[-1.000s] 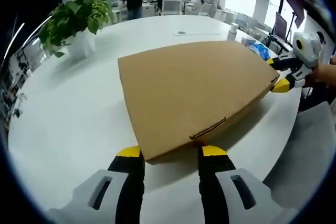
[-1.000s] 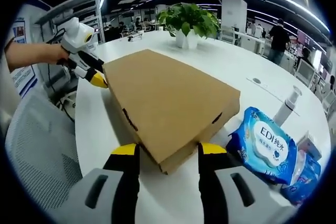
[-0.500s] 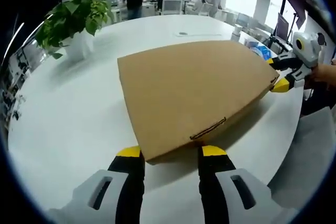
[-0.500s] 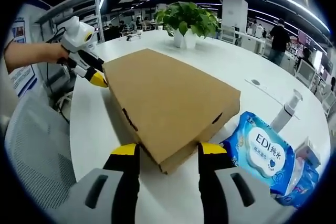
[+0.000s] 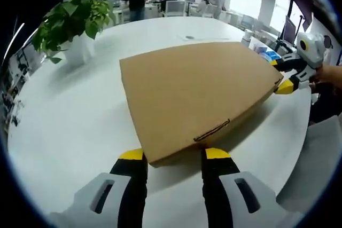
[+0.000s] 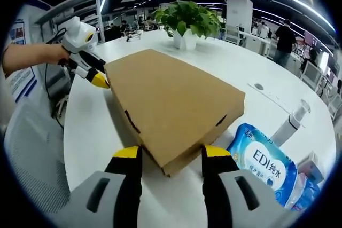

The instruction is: Operate the shoe box by opening the lid, removing the specified soft item, and placing it in the target area until the item is outside and the box remains undamaged.

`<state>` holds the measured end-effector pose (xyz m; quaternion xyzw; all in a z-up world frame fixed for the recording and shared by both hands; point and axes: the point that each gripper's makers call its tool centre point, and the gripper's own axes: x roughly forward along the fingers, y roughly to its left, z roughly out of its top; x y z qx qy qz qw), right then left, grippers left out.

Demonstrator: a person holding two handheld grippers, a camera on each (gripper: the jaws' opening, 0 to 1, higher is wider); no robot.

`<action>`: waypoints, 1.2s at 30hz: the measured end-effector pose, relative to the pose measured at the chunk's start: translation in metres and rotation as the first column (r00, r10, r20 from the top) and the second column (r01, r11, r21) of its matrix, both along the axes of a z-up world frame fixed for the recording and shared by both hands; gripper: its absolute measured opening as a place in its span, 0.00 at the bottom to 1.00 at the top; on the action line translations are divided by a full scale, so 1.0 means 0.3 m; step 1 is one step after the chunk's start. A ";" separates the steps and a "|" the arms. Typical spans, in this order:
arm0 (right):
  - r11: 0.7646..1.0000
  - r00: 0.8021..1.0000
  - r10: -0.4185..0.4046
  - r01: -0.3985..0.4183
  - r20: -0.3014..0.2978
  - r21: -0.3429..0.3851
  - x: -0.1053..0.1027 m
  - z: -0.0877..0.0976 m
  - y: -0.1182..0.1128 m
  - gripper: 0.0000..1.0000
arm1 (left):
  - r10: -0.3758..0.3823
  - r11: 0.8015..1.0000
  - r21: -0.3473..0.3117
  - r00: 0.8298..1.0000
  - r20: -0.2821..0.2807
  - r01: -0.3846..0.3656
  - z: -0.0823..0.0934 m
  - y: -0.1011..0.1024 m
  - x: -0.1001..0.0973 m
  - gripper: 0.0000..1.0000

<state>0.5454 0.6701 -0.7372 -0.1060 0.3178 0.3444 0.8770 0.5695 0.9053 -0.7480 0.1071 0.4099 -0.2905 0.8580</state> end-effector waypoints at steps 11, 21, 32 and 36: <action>1.000 1.000 -0.011 0.011 0.000 -0.001 0.067 0.001 -0.019 0.41 | -0.011 1.000 0.004 1.000 -0.002 0.011 0.003 -0.022 0.073 0.39; 1.000 1.000 -0.019 0.019 -0.005 -0.001 0.119 0.002 -0.045 0.41 | -0.019 1.000 -0.005 1.000 0.006 0.019 0.004 -0.046 0.125 0.38; 1.000 1.000 -0.014 0.014 -0.009 -0.006 0.161 0.001 -0.062 0.41 | -0.021 1.000 -0.011 1.000 0.008 0.021 0.006 -0.064 0.167 0.38; 1.000 1.000 -0.017 0.016 -0.009 -0.006 0.165 0.001 -0.065 0.42 | -0.021 1.000 -0.012 1.000 0.009 0.021 0.007 -0.064 0.169 0.39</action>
